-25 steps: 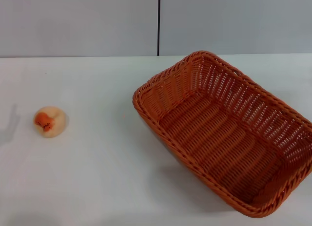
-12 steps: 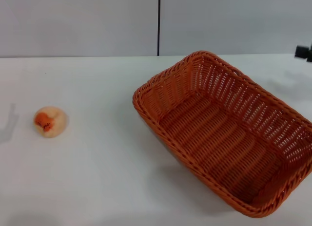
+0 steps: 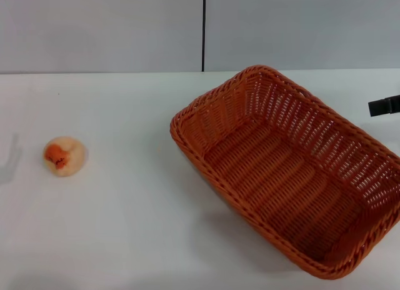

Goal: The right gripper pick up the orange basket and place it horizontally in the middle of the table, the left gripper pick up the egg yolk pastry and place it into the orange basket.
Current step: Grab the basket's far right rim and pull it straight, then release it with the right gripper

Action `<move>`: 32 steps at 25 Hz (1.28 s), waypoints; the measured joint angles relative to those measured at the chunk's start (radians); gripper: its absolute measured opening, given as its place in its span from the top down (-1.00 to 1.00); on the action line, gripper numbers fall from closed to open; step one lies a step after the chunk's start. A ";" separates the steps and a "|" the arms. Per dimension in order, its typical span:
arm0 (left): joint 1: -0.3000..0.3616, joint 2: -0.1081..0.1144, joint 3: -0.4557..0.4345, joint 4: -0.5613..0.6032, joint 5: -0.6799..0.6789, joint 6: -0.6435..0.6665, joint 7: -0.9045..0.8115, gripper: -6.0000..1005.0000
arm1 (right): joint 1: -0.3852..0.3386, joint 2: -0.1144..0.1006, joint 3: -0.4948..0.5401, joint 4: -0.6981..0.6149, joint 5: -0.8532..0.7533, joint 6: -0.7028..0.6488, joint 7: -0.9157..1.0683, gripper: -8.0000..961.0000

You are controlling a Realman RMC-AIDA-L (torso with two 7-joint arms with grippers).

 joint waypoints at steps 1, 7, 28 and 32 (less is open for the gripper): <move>0.002 0.000 0.000 0.000 -0.001 -0.001 0.000 -0.63 | 0.003 0.000 -0.003 0.002 -0.005 0.004 0.006 -0.55; 0.008 -0.002 0.000 0.000 -0.003 -0.003 0.000 -0.63 | 0.004 0.002 -0.050 0.072 -0.009 0.052 0.008 -0.55; 0.011 -0.002 0.000 0.003 0.003 -0.009 0.000 -0.63 | 0.033 0.012 -0.115 0.309 -0.001 0.278 -0.101 -0.55; 0.011 -0.002 0.000 0.004 0.004 -0.006 0.000 -0.63 | 0.049 0.014 -0.116 0.347 -0.001 0.305 -0.118 -0.55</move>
